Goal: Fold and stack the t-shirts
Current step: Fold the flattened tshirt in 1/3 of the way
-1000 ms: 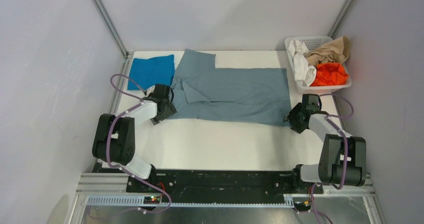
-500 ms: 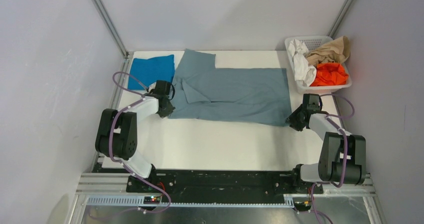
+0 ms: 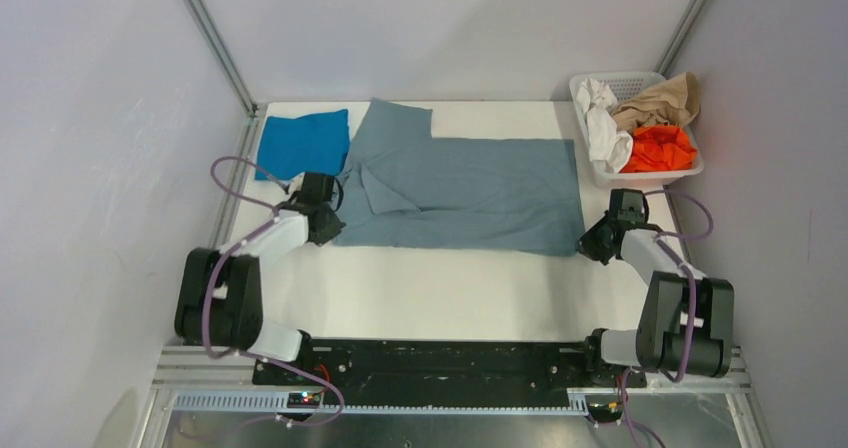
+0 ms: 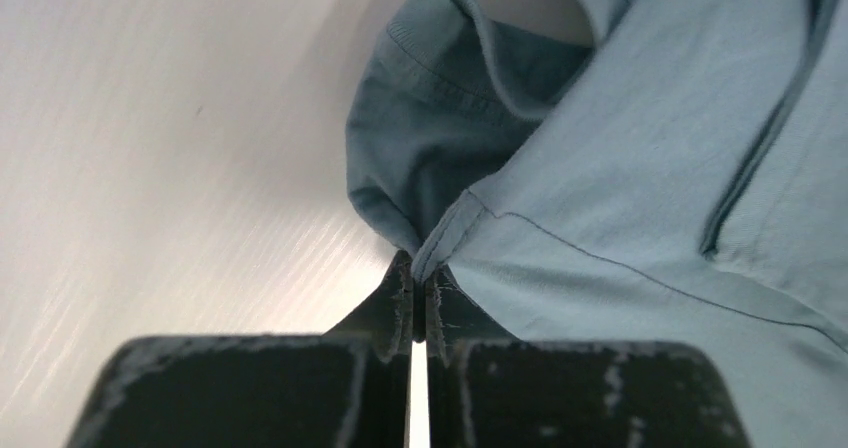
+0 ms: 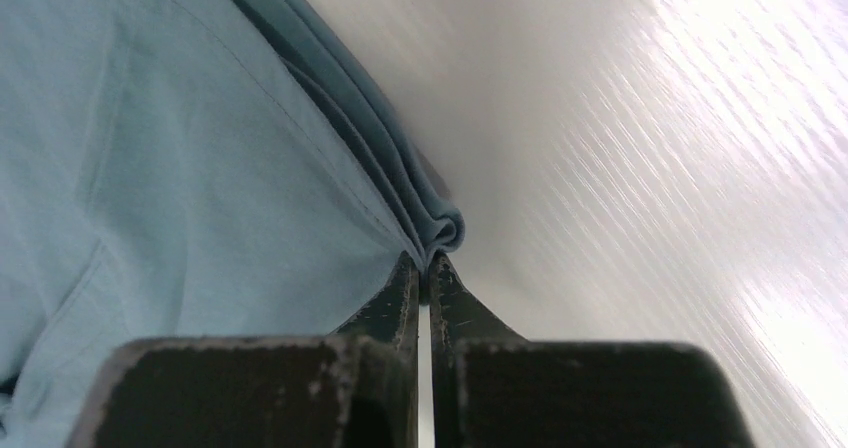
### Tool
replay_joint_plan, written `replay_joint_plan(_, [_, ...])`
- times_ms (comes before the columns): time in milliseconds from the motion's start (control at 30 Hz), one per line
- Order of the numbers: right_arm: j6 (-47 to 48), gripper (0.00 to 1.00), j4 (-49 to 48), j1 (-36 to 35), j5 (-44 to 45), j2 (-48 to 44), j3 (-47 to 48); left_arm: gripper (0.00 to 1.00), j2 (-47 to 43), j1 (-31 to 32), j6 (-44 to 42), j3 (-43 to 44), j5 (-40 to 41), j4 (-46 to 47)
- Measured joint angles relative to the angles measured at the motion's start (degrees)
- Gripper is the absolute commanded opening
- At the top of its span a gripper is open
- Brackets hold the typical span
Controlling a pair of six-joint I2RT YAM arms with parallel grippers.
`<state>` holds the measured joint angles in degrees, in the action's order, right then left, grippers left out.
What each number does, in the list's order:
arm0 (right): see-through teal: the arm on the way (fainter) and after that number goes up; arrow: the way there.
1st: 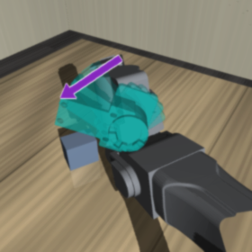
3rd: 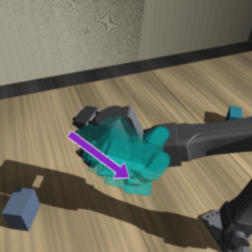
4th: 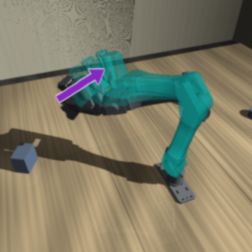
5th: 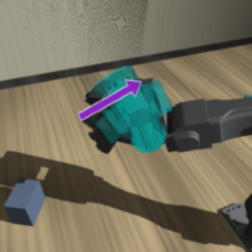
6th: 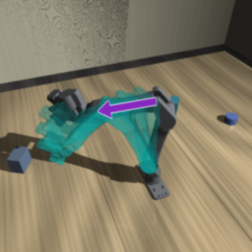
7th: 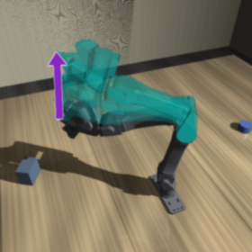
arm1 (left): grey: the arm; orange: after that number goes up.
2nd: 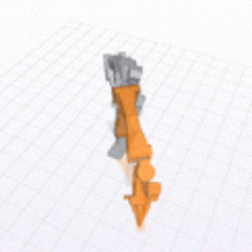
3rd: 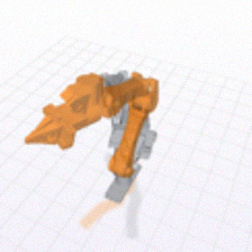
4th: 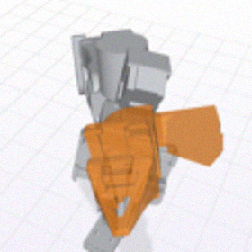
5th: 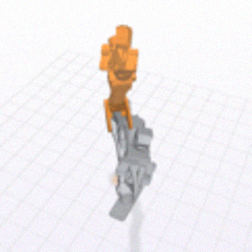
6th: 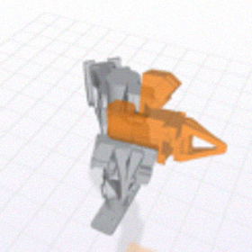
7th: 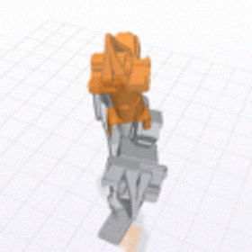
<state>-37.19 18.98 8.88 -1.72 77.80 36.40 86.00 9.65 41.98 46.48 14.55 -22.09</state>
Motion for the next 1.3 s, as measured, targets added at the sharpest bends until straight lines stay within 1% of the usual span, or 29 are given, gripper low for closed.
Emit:
replay_joint_plan(67, [0.2,0.0,2.8,0.3,0.7,-3.2,-0.1,0.0,-5.4,0.0,1.2,-3.4,-0.1,-0.8])
replay_joint_plan(200, [0.2,0.0,9.3,0.9,2.6,-13.5,-0.6,0.0,-16.3,0.0,3.8,-9.2,-0.4,-3.2])
replay_joint_plan(333, [-0.6,0.0,14.9,1.1,5.0,-22.3,-2.1,0.0,-26.8,0.0,6.8,-15.0,-0.5,-7.5])
replay_joint_plan(533, [-3.7,0.0,22.6,1.0,8.4,-29.1,-6.6,0.0,-41.0,0.3,11.5,-24.4,-3.0,-14.6])
replay_joint_plan(633, [-5.9,0.0,25.8,0.2,10.1,-32.0,-7.0,0.0,-46.5,1.2,14.1,-27.5,-3.7,-18.1])
replay_joint_plan(667, [-6.7,0.04,26.4,-0.4,10.8,-33.1,-7.1,0.0,-48.4,1.9,15.4,-28.3,-3.6,-19.3])
replay_joint_plan(800, [-9.9,0.06,27.5,-2.2,13.5,-37.3,-7.8,0.03,-55.8,4.5,20.2,-30.0,-2.8,-23.7])
replay_joint_plan(833, [-10.7,0.08,27.6,-2.4,14.1,-38.0,-8.2,0.12,-57.4,4.8,21.2,-30.0,-2.7,-24.7])
replay_joint_plan(867, [-11.2,0.16,27.8,-2.5,14.5,-38.5,-8.7,0.21,-58.9,5.1,22.3,-30.0,-2.5,-25.6])
replay_joint_plan(900, [-11.7,0.23,28.0,-2.6,14.7,-39.0,-9.0,0.4,-60.1,5.4,23.3,-30.0,-2.2,-26.4])
replay_joint_plan(933, [-12.4,0.38,28.0,-2.8,15.0,-39.5,-9.5,0.5,-60.6,5.6,23.8,-30.0,-2.1,-27.1])
replay_joint_plan(967, [-12.8,0.48,28.2,-2.9,15.3,-39.8,-9.9,0.74,-60.8,5.8,24.6,-30.0,-1.7,-27.8])
replay_joint_plan(1000, [-12.8,0.66,28.4,-3.0,15.8,-40.3,-10.2,0.87,-60.8,5.9,24.8,-30.0,-1.6,-28.4])
replay_joint_plan(1033, [-13.3,0.73,28.5,-3.0,16.1,-40.6,-10.3,0.96,-60.7,5.9,24.9,-29.9,-1.3,-29.1])
replay_joint_plan(1067, [-13.3,0.9,28.7,-3.0,16.3,-40.8,-10.3,0.99,-60.6,6.0,25.8,-28.9,-1.1,-29.6])
replay_joint_plan(1133, [-12.7,0.98,28.7,-3.0,16.8,-41.4,-10.2,0.99,-60.3,6.3,25.7,-26.3,-0.5,-30.4])
replay_joint_plan(1300, [-10.3,0.99,30.3,-3.7,17.1,-41.5,-6.0,1.0,-57.1,8.8,24.0,-16.6,1.2,-32.1])
